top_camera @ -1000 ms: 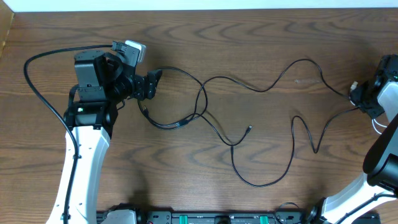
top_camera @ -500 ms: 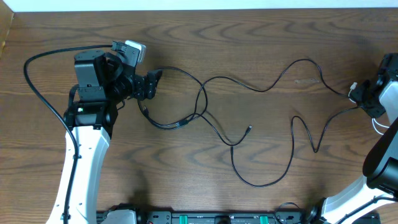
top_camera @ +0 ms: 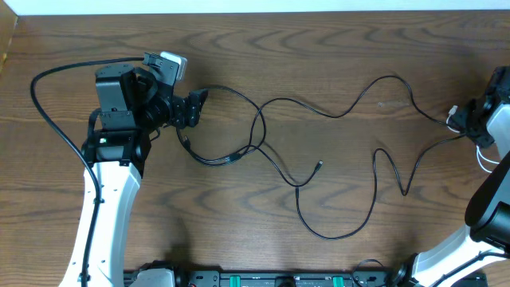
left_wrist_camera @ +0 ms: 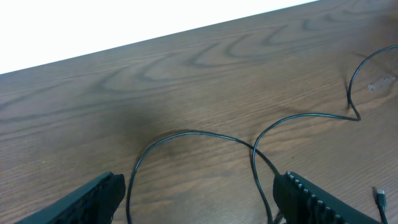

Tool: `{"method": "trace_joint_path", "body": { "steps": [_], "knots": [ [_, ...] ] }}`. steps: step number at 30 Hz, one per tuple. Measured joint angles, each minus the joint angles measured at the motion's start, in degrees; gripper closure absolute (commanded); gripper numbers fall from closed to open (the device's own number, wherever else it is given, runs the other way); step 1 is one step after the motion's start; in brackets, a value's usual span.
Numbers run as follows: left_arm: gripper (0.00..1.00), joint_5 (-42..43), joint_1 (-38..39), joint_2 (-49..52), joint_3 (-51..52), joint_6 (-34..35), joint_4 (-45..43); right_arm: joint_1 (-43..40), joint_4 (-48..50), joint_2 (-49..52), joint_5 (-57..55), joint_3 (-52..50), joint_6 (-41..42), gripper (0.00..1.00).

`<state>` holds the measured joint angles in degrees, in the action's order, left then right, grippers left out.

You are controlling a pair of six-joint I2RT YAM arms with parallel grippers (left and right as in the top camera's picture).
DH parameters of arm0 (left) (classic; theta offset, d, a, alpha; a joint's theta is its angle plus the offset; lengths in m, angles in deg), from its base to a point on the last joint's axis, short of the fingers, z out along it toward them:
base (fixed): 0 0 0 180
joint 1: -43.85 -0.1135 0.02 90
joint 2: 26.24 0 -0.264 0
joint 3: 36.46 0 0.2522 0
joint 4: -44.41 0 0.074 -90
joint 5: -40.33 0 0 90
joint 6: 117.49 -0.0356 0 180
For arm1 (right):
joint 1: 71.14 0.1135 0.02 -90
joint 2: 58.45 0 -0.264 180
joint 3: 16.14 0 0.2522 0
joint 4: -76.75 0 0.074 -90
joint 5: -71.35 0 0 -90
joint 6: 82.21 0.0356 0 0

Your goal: Untangle cables

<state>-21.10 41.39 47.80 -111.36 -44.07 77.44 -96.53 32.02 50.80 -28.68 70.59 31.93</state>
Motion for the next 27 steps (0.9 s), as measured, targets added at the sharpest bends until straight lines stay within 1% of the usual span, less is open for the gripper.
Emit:
{"method": "trace_joint_path", "body": {
  "steps": [2,4,7,14,18,23,27],
  "knots": [
    [0.19,0.0,0.0,0.0,0.0,0.0,0.0,0.0,0.4,0.0,-0.2,0.0,-0.5,0.76],
    [0.19,0.0,0.0,0.0,0.0,0.0,0.0,0.0,0.7,0.0,-0.4,0.0,-0.8,0.82],
    [0.19,0.0,0.0,0.0,0.0,0.0,0.0,0.0,1.3,0.0,-0.7,0.0,-1.1,0.99],
    [0.19,0.0,0.0,0.0,0.0,0.0,0.0,0.0,0.1,-0.2,-0.9,0.0,-0.9,0.99],
    [0.19,0.0,0.0,0.0,0.0,0.0,0.0,-0.4,-1.2,-1.9,1.0,0.0,-0.7,0.99],
    [0.19,0.0,0.0,0.0,0.0,0.0,0.0,-0.8,-1.7,-9.1,2.7,0.0,-0.8,0.99],
    [0.19,0.0,0.0,0.0,0.0,0.0,0.0,-1.1,-0.9,-17.2,0.9,0.1,-1.4,0.99]
  ]
}}
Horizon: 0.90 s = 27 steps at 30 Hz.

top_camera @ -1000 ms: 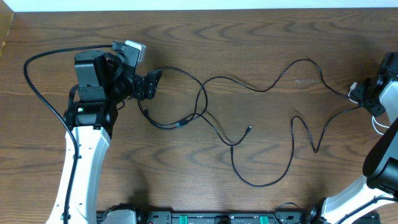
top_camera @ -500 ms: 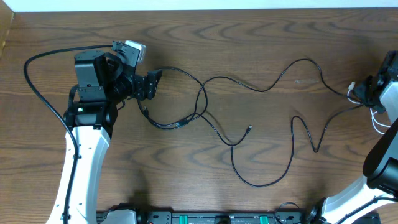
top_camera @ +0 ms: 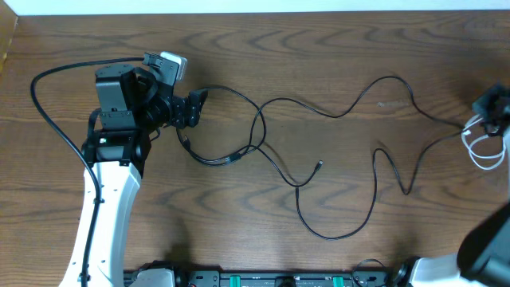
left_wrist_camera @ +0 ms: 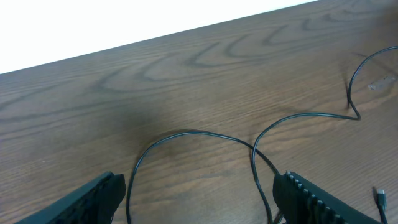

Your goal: Untangle cables

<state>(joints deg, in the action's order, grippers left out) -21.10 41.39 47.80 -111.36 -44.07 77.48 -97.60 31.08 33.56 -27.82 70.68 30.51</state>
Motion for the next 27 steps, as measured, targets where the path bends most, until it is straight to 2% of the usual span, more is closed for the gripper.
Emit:
{"method": "trace_joint_path", "body": {
  "steps": [5,13,21,27],
  "knots": [
    [0.19,0.0,0.0,0.0,0.0,0.0,0.0,-1.7,1.0,-6.8,-8.4,0.2,-0.4,0.99],
    [0.19,0.0,0.0,0.0,0.0,0.0,0.0,-9.6,1.0,-6.4,-18.6,0.3,-0.2,0.99],
    [0.19,0.0,0.0,0.0,0.0,0.0,0.0,-19.9,0.4,-2.1,-15.7,0.3,0.1,0.99],
    [0.19,0.0,0.0,0.0,0.0,0.0,0.2,-22.1,1.8,2.4,-10.9,0.3,-1.0,0.99]
  ]
}}
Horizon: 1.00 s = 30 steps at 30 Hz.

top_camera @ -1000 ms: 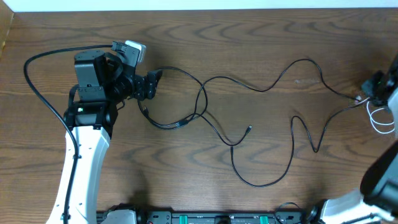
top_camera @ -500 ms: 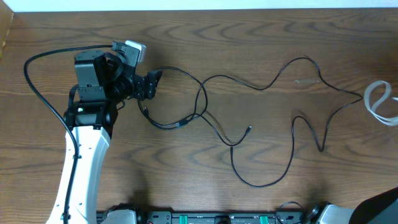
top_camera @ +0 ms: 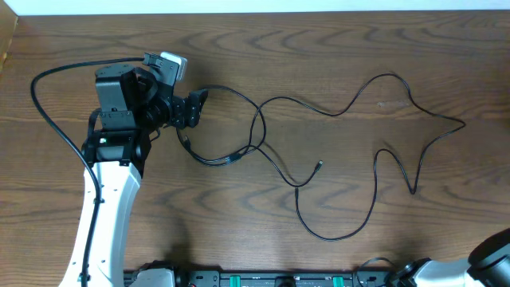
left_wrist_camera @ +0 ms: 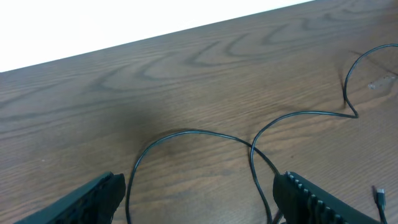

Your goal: Untangle cables

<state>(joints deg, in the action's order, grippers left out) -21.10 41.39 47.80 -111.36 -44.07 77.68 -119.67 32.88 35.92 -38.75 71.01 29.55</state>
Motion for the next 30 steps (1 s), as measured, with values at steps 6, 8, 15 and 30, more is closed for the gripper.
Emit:
{"method": "trace_joint_path", "body": {
  "steps": [6,8,15,30],
  "knots": [
    [0.19,0.0,0.0,0.0,0.0,0.0,0.0,0.0,6.8,2.2,7.3,0.0,-2.4,0.99],
    [0.19,0.0,0.0,0.0,0.0,0.0,0.0,0.1,9.1,2.2,10.6,0.3,-2.8,0.99],
    [0.19,0.0,0.0,0.0,0.0,0.0,0.0,2.7,17.7,2.3,19.2,5.4,-2.7,0.99],
    [0.19,0.0,0.0,0.0,0.0,0.3,0.0,11.1,21.0,4.4,19.3,6.4,-2.7,0.99]
  ]
}}
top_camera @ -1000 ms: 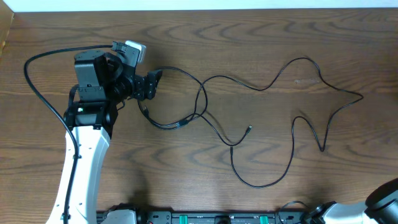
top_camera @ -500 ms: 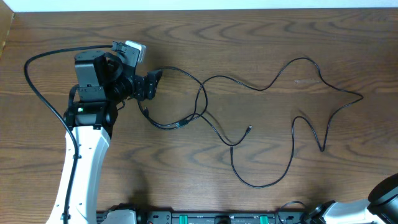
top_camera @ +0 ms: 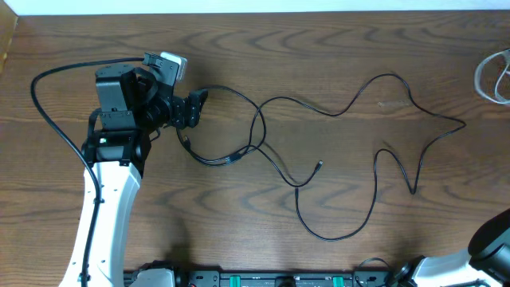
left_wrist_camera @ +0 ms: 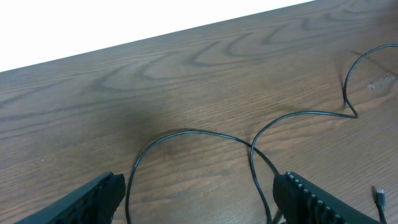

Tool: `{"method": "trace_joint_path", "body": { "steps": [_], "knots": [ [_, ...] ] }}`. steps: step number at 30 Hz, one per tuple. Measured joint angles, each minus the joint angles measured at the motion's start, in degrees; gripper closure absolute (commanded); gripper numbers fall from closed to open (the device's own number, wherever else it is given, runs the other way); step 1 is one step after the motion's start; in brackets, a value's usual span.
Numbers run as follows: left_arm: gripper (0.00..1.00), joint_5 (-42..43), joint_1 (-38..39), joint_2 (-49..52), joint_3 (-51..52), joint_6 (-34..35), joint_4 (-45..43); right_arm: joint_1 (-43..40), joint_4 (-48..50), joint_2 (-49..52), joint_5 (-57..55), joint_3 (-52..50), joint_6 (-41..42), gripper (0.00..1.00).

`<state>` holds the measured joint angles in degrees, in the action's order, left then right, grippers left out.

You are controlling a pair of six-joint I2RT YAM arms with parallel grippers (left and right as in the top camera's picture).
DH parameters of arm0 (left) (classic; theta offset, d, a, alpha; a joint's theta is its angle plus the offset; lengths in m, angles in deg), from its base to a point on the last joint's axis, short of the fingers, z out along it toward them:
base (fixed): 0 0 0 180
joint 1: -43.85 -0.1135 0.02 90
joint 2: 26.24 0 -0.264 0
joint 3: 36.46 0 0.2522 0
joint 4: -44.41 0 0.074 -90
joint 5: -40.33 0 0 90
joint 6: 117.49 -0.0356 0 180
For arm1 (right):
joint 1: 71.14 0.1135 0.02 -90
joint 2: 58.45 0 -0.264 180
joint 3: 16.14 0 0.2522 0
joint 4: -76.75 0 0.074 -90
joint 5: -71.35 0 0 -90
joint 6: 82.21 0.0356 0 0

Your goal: Untangle cables

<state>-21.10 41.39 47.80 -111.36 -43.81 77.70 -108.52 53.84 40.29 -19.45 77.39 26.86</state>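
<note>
A long thin black cable (top_camera: 351, 108) snakes across the wooden table (top_camera: 335, 40) from left to right. It crosses itself in a loop (top_camera: 256, 131) near the left arm, and its free plug (top_camera: 319, 165) lies mid-table. My left gripper (top_camera: 194, 108) is open at the cable's left end. In the left wrist view the gripper (left_wrist_camera: 199, 184) straddles a cable arc (left_wrist_camera: 186, 132) with both fingers (left_wrist_camera: 311, 196) wide apart, and the arc is not gripped. A white cable loop (top_camera: 492, 76) shows at the upper right edge. The right gripper is out of view.
Part of the right arm (top_camera: 490, 239) rises at the bottom right corner. The left arm's own black hose (top_camera: 48, 119) arcs over the table's left side. The table's far edge (top_camera: 255, 13) runs along the top.
A white cable loop now shows at the upper right edge, where nothing showed before. The black cable and the left arm have not moved.
At first the right gripper stood at the right edge by the black cable's right bend, with white cable in it. Then it was farther right with the white loop. Then it was out of view, the black bend drawn to a sharp point. Now the loop shows higher up.
</note>
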Motion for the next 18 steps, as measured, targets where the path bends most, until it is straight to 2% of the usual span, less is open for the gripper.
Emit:
{"method": "trace_joint_path", "body": {
  "steps": [9,10,11,12,14,15,18],
  "knots": [
    [0.19,0.0,0.0,0.0,0.0,0.0,0.0,-2.8,-6.1,4.4,-2.9,0.0,0.0,0.98],
    [0.19,0.0,0.0,0.0,0.0,0.0,0.0,-3.2,-6.2,4.4,-3.0,0.0,0.0,0.88],
    [0.19,0.0,0.0,0.0,0.0,0.0,0.0,-3.8,-6.2,4.4,-3.1,0.0,0.4,0.7],
    [0.19,0.0,0.0,0.0,0.0,0.0,0.0,-4.2,-6.4,4.4,-3.3,0.0,0.5,0.42],
    [0.19,0.0,0.0,0.0,0.0,0.0,0.0,-5.0,-7.2,4.4,-3.5,0.0,0.3,0.07],
    [0.19,0.0,0.0,0.0,0.0,0.0,0.0,-5.2,-7.8,4.4,-3.5,0.0,0.3,0.01],
    [0.19,0.0,0.0,0.0,0.0,0.0,0.0,-5.6,-10.1,4.4,-3.2,0.0,0.3,0.01]
  ]
}}
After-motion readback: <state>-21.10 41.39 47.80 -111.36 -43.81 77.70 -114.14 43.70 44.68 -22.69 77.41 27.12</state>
